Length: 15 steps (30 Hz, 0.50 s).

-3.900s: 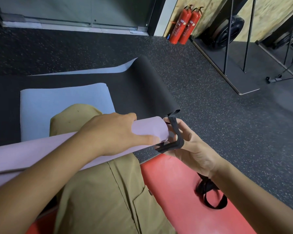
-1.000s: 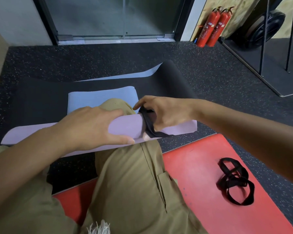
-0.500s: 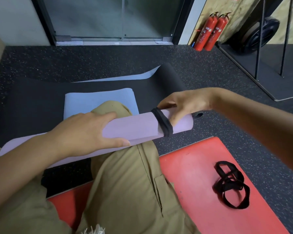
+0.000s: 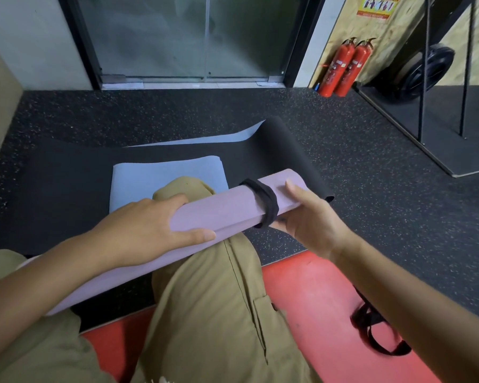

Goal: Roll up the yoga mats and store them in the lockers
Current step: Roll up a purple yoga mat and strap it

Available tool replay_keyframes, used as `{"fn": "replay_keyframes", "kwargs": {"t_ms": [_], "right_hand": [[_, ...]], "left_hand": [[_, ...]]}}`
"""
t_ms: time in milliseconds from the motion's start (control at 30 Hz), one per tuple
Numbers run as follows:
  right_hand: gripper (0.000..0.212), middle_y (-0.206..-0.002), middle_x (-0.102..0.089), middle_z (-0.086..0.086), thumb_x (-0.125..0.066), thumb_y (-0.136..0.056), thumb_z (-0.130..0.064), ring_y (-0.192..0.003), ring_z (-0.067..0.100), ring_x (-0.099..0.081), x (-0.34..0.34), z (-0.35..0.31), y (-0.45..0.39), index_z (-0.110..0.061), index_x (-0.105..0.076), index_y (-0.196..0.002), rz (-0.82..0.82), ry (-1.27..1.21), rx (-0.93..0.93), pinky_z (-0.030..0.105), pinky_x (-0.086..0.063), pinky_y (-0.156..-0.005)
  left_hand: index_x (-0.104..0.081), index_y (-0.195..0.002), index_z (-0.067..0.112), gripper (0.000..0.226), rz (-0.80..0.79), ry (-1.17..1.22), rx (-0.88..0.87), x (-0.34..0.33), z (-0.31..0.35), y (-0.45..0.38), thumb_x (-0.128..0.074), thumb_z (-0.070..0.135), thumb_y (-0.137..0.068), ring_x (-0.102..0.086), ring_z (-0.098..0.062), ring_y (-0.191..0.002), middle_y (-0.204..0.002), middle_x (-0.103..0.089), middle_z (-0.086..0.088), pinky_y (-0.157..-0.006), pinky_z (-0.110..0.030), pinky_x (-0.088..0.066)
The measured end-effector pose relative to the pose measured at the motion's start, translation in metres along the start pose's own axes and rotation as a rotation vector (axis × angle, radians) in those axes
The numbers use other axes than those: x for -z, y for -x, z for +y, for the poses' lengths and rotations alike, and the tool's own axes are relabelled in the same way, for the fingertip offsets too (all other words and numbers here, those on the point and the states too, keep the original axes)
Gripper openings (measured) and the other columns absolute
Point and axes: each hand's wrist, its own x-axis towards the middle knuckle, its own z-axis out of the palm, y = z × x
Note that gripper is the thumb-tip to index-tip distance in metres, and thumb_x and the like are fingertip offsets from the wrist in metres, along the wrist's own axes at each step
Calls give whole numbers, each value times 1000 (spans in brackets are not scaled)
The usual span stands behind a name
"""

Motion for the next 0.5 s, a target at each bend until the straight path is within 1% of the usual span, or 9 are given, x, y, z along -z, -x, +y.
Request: {"fn": "replay_keyframes", "kwargs": {"t_ms": [67, 167, 233, 333, 367, 400, 433, 500], "right_hand": [[68, -147, -53, 23, -68, -94, -35, -130, 42, -57, -9, 11, 2, -7, -40, -150, 108, -52, 32, 48, -56, -93], [82, -145, -58, 10, -85, -80, -24, -126, 32, -63, -22, 28, 5, -26, -38, -147, 270, -85, 69, 47, -59, -87], [89, -142, -59, 5, -91, -72, -18, -125, 26, -64, -33, 36, 8, -33, -37, -143, 305, -89, 94, 49, -60, -87], [106, -144, -55, 3, -96, -65, -21, -127, 24, -62, -41, 38, 6, -39, -32, -147, 331, -97, 121, 50, -60, -88], [107, -145, -54, 3, -96, -65, -22, -128, 24, -62, -42, 37, 5, -38, -31, -148, 338, -101, 131, 50, -60, -88], [104, -145, -54, 4, -95, -66, -24, -127, 25, -62, -42, 35, 5, -37, -32, -148, 332, -103, 139, 50, -60, -88], [97, -144, -56, 5, -93, -69, -26, -126, 27, -63, -43, 33, 4, -34, -35, -146, 317, -98, 140, 51, -59, -90], [84, -143, -58, 7, -89, -76, -30, -125, 29, -64, -44, 27, 4, -28, -39, -142, 288, -74, 146, 53, -58, -94]], "left_hand": [[-48, -96, 43, 74, -11, -12, 14, 1, 3, 1, -32, 104, -59, -57, -7, -82, -91, -60, 13, -72, -32, -50], [-45, -106, 43, 76, -23, -29, 53, 2, 11, 5, -31, 103, -61, -57, -12, -89, -100, -55, 13, -78, -35, -51], [-40, -110, 42, 76, -26, -62, 72, 2, 17, 8, -29, 101, -63, -56, -17, -94, -104, -52, 11, -81, -37, -50], [-37, -117, 40, 84, -37, -86, 81, 6, 22, 16, -31, 101, -60, -55, -18, -97, -108, -48, 12, -80, -37, -50], [-37, -121, 39, 89, -43, -97, 76, 6, 22, 19, -35, 102, -58, -54, -17, -98, -110, -48, 13, -80, -36, -49], [-36, -126, 38, 94, -44, -119, 68, 6, 22, 22, -40, 102, -57, -55, -17, -100, -115, -49, 14, -81, -37, -49], [-33, -130, 37, 98, -38, -147, 61, 5, 22, 24, -46, 101, -57, -55, -17, -104, -122, -50, 15, -83, -37, -50], [-31, -133, 36, 98, -15, -177, 55, 2, 22, 28, -58, 96, -59, -56, -19, -107, -131, -50, 14, -86, -39, -51]]}}
